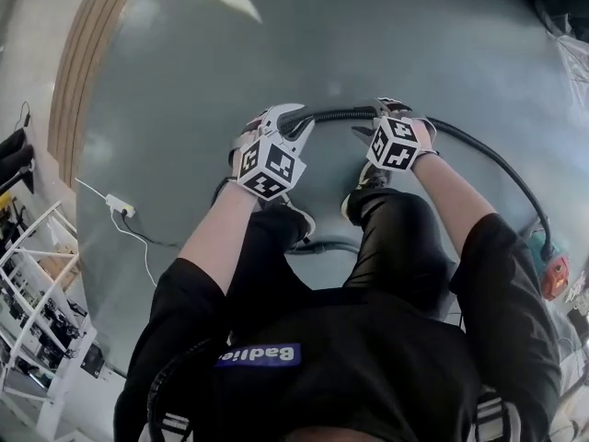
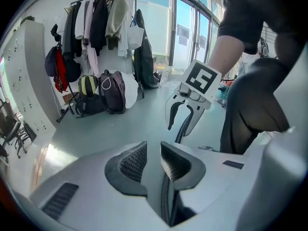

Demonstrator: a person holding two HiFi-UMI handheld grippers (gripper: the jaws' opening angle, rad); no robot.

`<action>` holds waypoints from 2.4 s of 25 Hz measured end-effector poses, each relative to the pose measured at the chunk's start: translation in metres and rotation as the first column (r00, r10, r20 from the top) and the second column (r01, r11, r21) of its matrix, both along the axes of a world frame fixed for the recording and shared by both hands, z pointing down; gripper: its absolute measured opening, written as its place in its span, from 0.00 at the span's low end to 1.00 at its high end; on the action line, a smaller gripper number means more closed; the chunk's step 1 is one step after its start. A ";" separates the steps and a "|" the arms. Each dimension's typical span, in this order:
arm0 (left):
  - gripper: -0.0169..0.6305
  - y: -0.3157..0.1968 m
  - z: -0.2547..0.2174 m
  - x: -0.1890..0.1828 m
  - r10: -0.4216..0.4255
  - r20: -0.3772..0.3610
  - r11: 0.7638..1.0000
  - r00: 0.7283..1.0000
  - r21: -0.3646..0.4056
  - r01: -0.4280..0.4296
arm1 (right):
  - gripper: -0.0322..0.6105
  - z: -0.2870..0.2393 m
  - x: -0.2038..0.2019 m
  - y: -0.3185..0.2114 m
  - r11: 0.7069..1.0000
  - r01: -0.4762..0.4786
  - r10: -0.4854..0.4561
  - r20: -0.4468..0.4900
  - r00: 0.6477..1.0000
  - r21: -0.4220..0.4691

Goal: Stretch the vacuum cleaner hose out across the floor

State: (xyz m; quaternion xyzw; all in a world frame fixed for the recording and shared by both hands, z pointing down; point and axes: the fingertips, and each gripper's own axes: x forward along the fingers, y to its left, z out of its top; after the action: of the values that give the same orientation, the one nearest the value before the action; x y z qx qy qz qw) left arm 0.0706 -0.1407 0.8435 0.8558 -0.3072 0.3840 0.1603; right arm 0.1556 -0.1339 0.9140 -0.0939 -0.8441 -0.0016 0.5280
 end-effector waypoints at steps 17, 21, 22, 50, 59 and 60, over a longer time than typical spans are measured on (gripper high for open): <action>0.15 -0.023 0.190 0.032 0.064 0.068 0.997 0.996 -0.038 -0.061 | 0.37 0.277 0.085 0.008 0.954 0.297 -0.278 -0.227 0.933 0.052; 0.15 -0.005 0.205 0.028 0.039 0.083 0.997 0.996 -0.074 -0.033 | 0.37 0.292 0.087 0.016 0.953 0.292 -0.265 -0.247 0.932 0.080; 0.15 -0.001 0.209 0.027 0.036 0.089 0.996 0.995 -0.079 -0.029 | 0.34 0.293 0.086 0.017 0.958 0.276 -0.250 -0.244 0.937 0.081; 0.28 0.000 0.297 -0.024 0.035 0.444 0.983 0.895 -0.176 0.049 | 0.30 0.172 0.096 -0.095 0.968 -0.023 0.045 -0.082 0.996 0.249; 0.28 -0.079 0.205 -0.007 0.175 0.522 0.984 0.835 -0.110 -0.137 | 0.38 0.120 -0.032 -0.108 0.933 0.094 -0.143 0.117 0.983 0.347; 0.28 -0.086 0.195 -0.001 0.183 0.529 0.983 0.829 -0.099 -0.154 | 0.38 0.114 -0.038 -0.116 0.930 0.077 -0.131 0.128 0.983 0.359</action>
State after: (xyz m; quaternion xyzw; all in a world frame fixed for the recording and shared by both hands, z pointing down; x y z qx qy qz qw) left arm 0.0693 -0.2263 1.0385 0.7337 -0.2530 0.6281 0.0562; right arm 0.1178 -0.2495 1.0279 -0.0421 -0.8611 -0.1880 0.4705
